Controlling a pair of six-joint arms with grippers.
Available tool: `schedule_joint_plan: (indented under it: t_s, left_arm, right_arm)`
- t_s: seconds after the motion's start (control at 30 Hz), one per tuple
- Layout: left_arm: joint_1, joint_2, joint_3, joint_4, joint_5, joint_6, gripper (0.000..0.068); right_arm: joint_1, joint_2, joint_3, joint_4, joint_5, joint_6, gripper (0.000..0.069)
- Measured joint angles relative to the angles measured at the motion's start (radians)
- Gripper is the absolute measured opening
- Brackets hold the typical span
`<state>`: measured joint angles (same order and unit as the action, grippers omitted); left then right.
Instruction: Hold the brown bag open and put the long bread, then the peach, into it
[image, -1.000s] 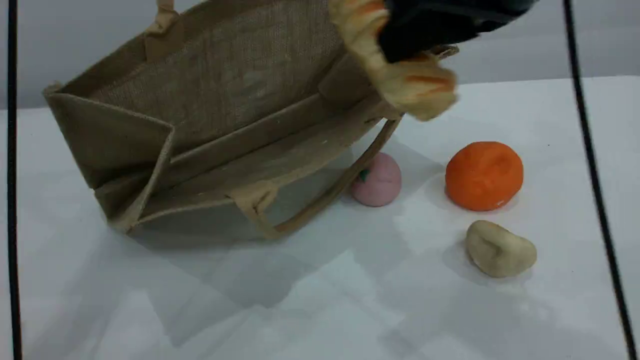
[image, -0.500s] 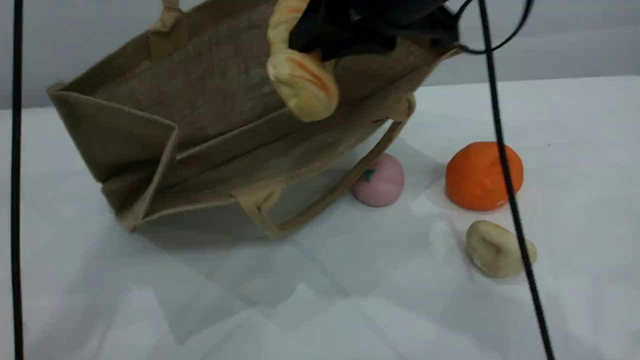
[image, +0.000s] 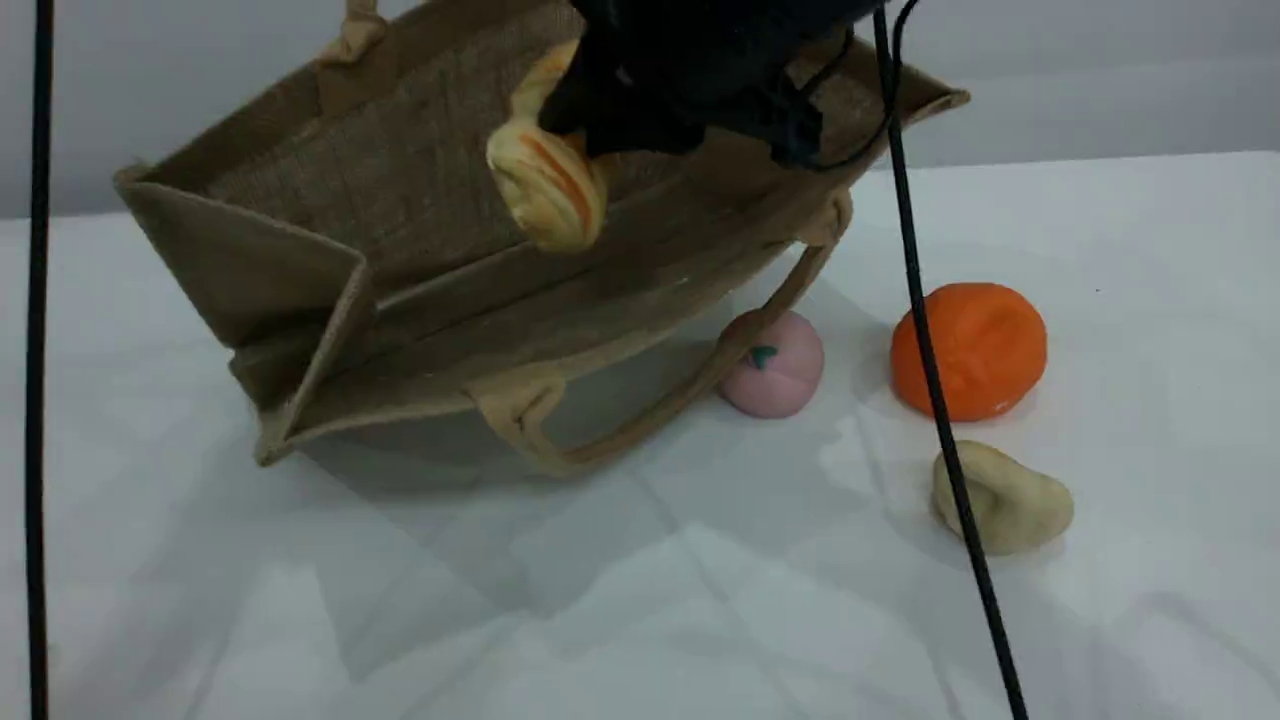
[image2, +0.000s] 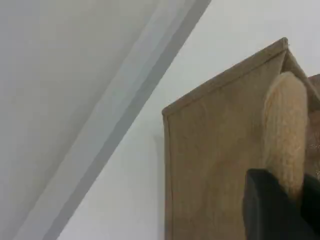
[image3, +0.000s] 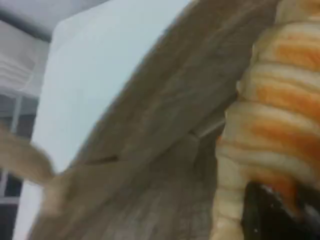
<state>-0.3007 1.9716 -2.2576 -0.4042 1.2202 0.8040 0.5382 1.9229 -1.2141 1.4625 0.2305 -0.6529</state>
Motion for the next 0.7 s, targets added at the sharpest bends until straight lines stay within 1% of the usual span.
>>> schedule_joint_plan:
  t_s: [0.27,0.33,0.43,0.5,0.53,0.7]
  left_arm:
    - [0.000,0.000,0.000,0.000,0.000,0.000,0.0100]
    - [0.000,0.000,0.000,0.000,0.000,0.000,0.0100]
    - [0.000,0.000,0.000,0.000,0.000,-0.001,0.0100]
    - [0.000,0.000,0.000,0.000,0.000,-0.001,0.0100]
    - [0.000,0.000,0.000,0.000,0.000,-0.001,0.0100]
    - [0.000,0.000,0.000,0.000,0.001,-0.001,0.0100]
  right_arm:
    - [0.000,0.025,0.000,0.007,-0.066,-0.005,0.0049]
    - [0.000,0.025,0.000,0.007,-0.070,-0.006,0.0052]
    - [0.000,0.025,0.000,0.007,-0.054,-0.034,0.0076]
    - [0.000,0.025,0.000,0.005,-0.040,-0.048,0.0111]
    - [0.000,0.025,0.000,0.005,-0.038,-0.048,0.0140]
    - [0.000,0.024,0.000,0.005,-0.043,-0.050,0.0342]
